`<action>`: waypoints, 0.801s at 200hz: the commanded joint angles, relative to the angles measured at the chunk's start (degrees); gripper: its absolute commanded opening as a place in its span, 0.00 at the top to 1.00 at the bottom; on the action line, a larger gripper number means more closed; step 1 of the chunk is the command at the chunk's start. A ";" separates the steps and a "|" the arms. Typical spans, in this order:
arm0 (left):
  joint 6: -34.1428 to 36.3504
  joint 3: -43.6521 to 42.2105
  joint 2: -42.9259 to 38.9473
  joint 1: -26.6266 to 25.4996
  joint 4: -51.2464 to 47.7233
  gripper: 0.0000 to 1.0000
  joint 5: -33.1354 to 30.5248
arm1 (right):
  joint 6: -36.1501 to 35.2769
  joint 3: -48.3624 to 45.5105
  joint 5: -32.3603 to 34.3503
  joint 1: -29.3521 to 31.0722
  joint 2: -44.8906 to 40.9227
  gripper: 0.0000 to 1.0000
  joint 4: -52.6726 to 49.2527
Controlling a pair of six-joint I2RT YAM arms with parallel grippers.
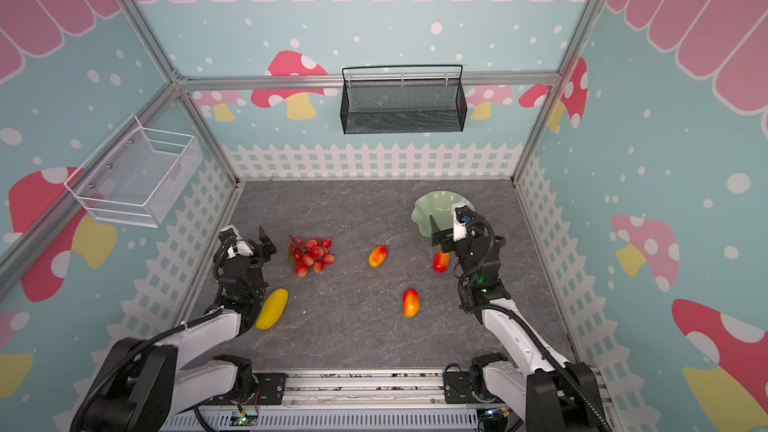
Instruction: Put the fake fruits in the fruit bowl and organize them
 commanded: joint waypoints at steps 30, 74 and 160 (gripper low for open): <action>-20.62 16.23 -18.39 -1.03 -53.72 0.01 6.52 | -2.48 19.31 -12.76 17.09 20.64 0.00 -6.32; -17.91 26.40 -19.88 -1.02 -74.41 0.01 38.00 | -0.47 41.46 -19.83 25.95 45.03 0.13 -5.83; -24.33 26.22 -29.68 -1.02 -80.79 0.01 38.01 | 2.92 69.04 -24.75 32.12 72.60 0.32 -10.23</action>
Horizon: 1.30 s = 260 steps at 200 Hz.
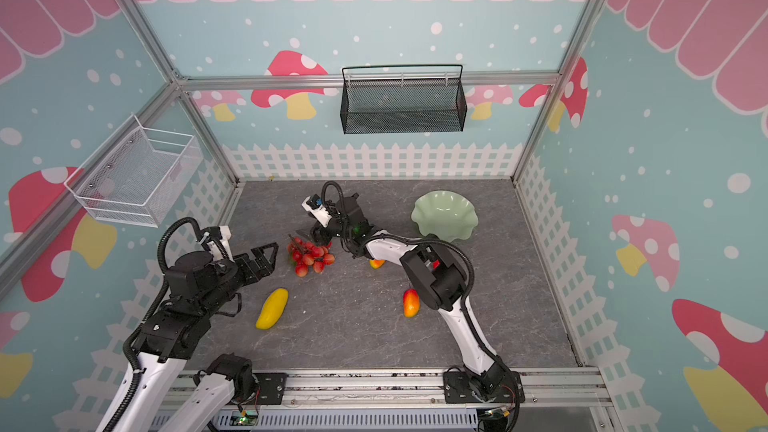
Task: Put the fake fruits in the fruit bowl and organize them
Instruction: 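Reach the right gripper to the red lychee bunch and grasp its stem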
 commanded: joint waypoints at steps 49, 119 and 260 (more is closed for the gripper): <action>-1.33 1.52 -3.32 -0.08 -6.76 0.01 -4.74 | 1.13 11.97 -0.10 3.79 9.44 0.45 -7.30; -1.41 2.18 -5.57 -0.03 -7.99 0.01 -9.23 | -0.24 15.43 1.81 4.97 11.69 0.82 -12.43; -0.41 -2.85 -2.86 -0.05 1.24 0.01 -3.99 | 2.70 13.53 3.57 -0.55 -2.63 1.00 -12.79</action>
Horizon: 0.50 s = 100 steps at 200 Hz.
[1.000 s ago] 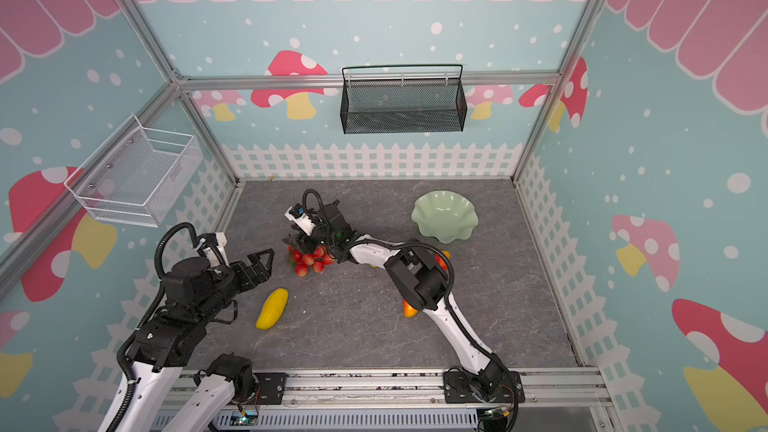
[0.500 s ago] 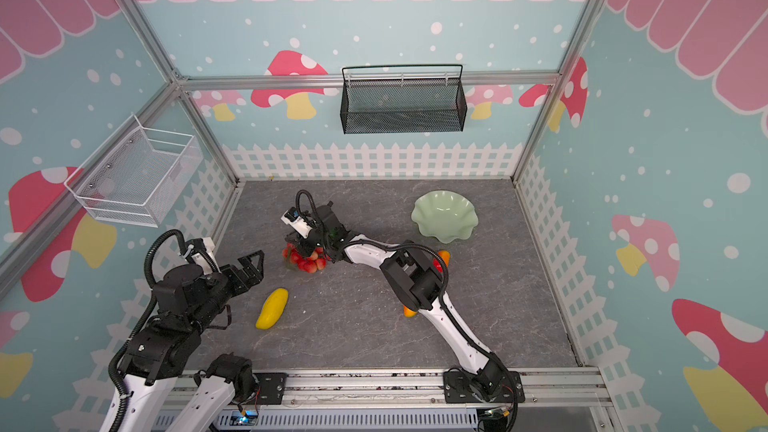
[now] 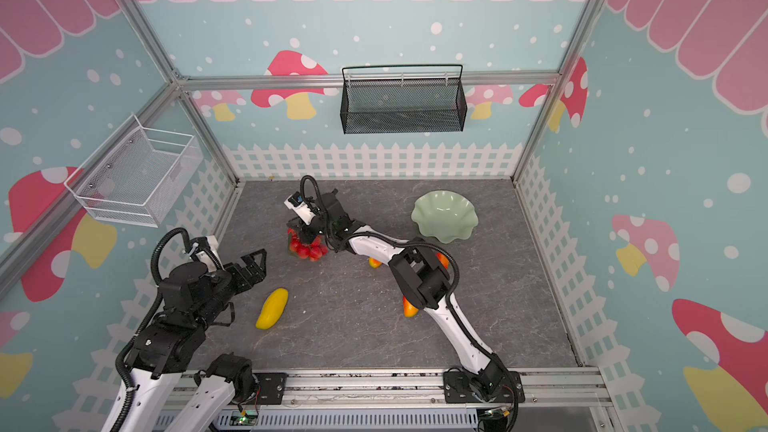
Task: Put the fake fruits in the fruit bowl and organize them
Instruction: 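Reach the right gripper to the red lychee bunch and grasp its stem, then carry the lychees into the green bowl with the right gripper while the left arm reaches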
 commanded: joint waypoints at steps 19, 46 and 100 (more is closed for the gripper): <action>0.65 -2.64 2.30 -0.09 6.95 0.01 6.91 | 0.56 -5.85 1.74 -3.89 -11.71 1.00 1.41; 1.68 -3.67 3.39 -0.06 10.43 0.01 10.45 | 0.65 -11.76 3.54 -7.51 -18.62 1.00 1.62; 5.55 -4.67 5.34 -0.04 13.44 0.01 16.61 | -1.50 -24.66 10.12 -15.86 -33.84 1.00 0.96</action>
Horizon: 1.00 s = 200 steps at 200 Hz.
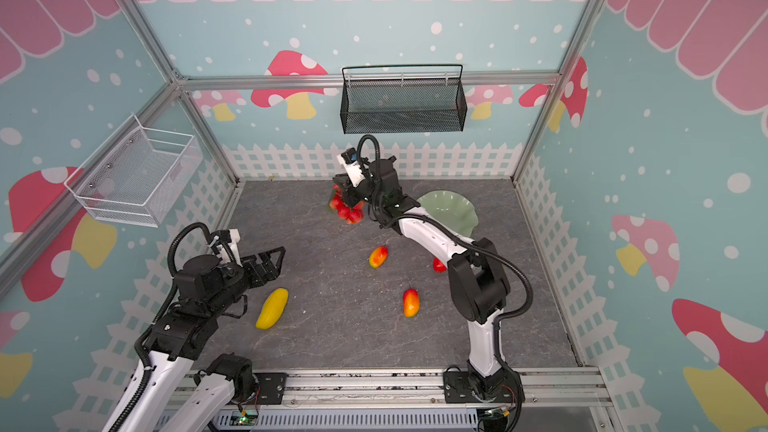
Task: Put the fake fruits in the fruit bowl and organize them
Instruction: 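Carry the lychees into the green bowl with the right gripper while the left arm reaches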
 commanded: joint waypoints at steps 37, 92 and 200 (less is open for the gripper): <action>2.17 -0.45 3.76 -0.20 4.34 0.01 7.69 | -2.41 -10.09 9.06 -9.08 -13.27 1.00 -1.94; 1.75 6.55 12.73 -5.20 11.24 0.01 13.48 | -1.95 -18.07 15.68 -17.65 -21.45 1.00 -5.64; 4.42 13.29 28.14 -17.34 17.26 0.01 9.48 | -0.65 -25.42 11.24 -26.44 -16.85 1.00 0.14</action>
